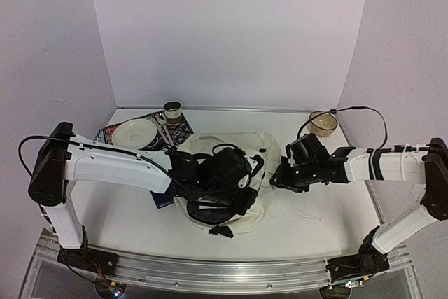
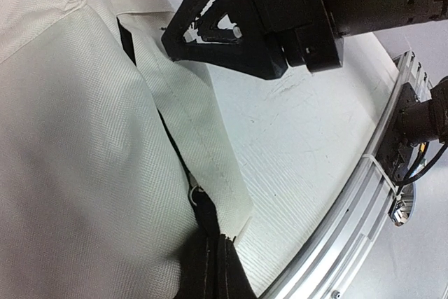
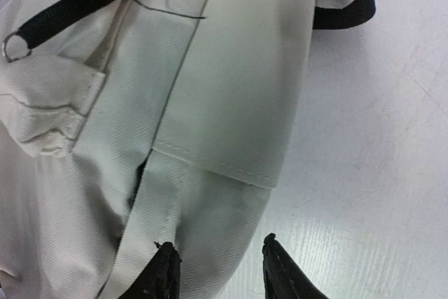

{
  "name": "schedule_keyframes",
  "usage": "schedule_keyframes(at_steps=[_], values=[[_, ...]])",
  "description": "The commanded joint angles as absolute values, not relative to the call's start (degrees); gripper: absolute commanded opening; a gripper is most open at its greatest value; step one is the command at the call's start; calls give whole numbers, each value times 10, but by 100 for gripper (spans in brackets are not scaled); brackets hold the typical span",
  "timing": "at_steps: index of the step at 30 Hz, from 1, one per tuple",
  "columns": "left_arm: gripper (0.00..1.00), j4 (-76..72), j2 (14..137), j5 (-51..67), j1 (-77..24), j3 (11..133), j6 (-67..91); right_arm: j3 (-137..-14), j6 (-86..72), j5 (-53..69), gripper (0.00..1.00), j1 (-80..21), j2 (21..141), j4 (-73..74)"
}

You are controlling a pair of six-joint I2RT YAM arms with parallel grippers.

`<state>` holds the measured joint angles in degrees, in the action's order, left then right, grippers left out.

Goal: Pack the student bag

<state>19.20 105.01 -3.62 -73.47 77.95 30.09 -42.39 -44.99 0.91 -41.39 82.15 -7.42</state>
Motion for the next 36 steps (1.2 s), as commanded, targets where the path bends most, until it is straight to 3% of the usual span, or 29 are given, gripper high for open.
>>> schedule_keyframes(at_steps=[1, 13, 23, 30, 36], values=[[1, 195, 1021, -42, -735, 778, 307, -435, -427, -5, 43, -413, 796, -37], [12, 195, 1037, -21, -734, 786, 306, -408, -467, 85, 50, -426, 741, -72], [9, 195, 1042, -19, -733, 775, 309, -408, -484, 87, 54, -452, 759, -83], [0, 195, 1050, -8, -734, 777, 307, -424, -489, 94, 60, -468, 786, -86], [0, 195, 1022, -12, -734, 766, 303, -429, -484, 74, 59, -469, 818, -73]])
